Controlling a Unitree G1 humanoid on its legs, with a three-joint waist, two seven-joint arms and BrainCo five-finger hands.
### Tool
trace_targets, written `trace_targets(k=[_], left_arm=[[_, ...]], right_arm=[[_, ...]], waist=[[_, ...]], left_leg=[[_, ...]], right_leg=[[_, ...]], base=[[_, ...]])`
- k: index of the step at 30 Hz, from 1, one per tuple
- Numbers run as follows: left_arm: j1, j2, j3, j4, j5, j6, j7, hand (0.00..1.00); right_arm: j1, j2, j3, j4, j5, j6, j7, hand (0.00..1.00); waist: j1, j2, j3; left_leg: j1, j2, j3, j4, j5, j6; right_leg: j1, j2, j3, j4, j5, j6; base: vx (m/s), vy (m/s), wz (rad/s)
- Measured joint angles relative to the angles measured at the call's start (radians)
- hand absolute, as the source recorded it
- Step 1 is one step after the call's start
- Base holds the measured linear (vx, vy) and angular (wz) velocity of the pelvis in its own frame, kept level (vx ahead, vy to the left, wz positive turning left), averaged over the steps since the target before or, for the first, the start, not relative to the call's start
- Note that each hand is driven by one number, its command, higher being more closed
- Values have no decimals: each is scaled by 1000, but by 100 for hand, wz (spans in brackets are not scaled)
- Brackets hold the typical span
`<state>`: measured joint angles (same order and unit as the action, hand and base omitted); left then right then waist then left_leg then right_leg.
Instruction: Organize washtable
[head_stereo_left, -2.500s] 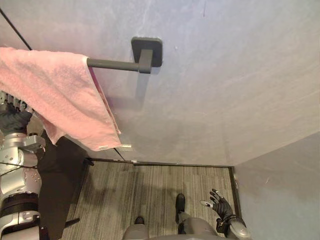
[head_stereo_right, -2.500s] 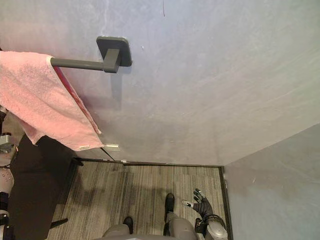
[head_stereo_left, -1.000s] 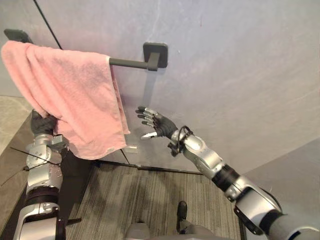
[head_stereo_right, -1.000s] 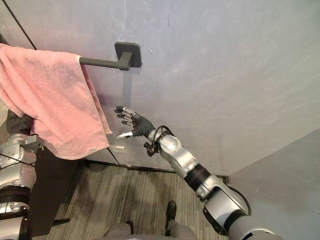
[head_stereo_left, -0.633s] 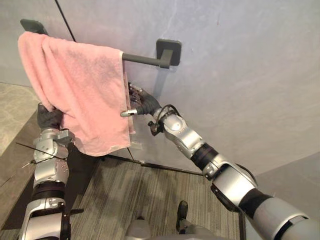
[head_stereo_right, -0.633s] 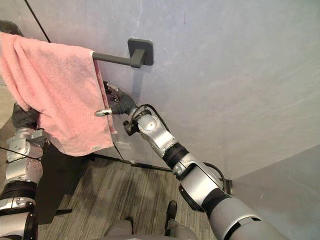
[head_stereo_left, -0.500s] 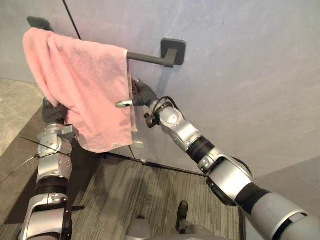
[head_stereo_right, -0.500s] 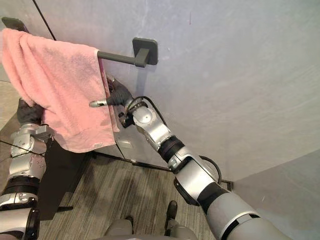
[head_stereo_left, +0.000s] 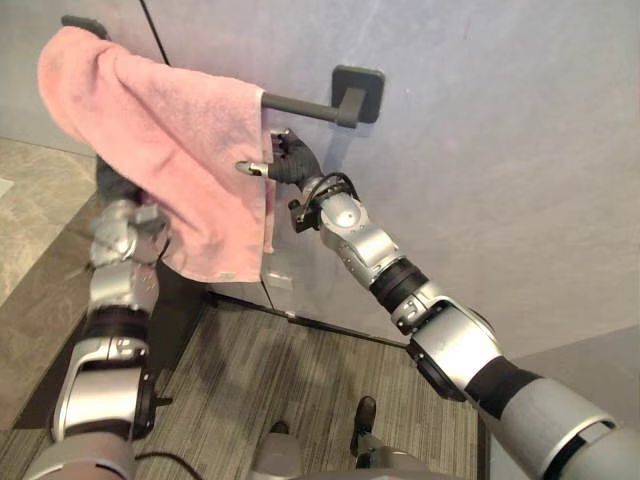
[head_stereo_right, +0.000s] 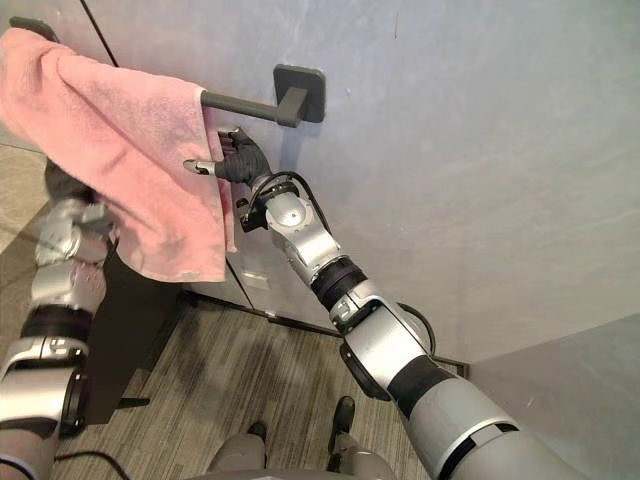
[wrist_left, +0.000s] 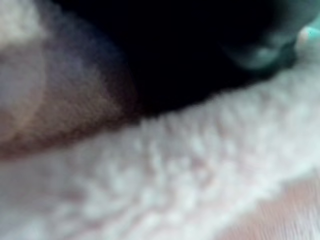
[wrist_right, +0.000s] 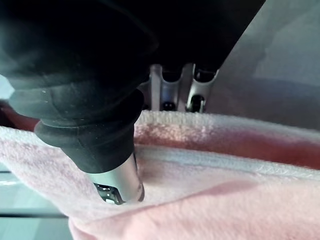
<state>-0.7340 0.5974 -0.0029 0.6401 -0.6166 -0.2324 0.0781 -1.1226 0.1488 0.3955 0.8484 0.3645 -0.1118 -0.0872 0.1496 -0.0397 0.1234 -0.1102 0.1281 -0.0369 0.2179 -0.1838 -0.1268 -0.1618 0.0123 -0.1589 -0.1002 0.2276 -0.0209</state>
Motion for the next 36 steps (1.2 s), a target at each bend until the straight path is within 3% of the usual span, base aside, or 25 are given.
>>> trace_targets(k=[3, 6, 16, 36], left_arm=[[29, -68, 4, -68, 1, -2, 18, 100], [86, -111, 9, -101, 2, -2, 31, 100], [128, -128, 17, -102, 30, -2, 58, 100], [199, -294, 46, -184, 108, -11, 186, 100]], right_arm=[[-1, -4, -10, 2, -1, 1, -1, 100], [-4, -10, -16, 2, -4, 5, -3, 100], [-5, -24, -41, 2, -17, 6, -25, 100], [-5, -21, -44, -29, -101, 10, -44, 100]], waist=[[-22, 0, 0], [-24, 0, 0], [-28, -1, 2], [-36, 0, 31]], left_leg=[[5, -6, 4, -9, 6, 3], [5, -6, 5, -9, 6, 3], [7, -6, 6, -8, 10, 0], [7, -7, 3, -8, 10, -1]], right_leg=[[0, -7, 1, 0, 0, 0], [0, -7, 1, 0, 0, 0], [1, -7, 2, 0, 4, -5], [3, -9, 0, 0, 4, -5]], base=[[-3, 78, -2], [-16, 62, 0], [-23, 45, 0], [0, 0, 0]])
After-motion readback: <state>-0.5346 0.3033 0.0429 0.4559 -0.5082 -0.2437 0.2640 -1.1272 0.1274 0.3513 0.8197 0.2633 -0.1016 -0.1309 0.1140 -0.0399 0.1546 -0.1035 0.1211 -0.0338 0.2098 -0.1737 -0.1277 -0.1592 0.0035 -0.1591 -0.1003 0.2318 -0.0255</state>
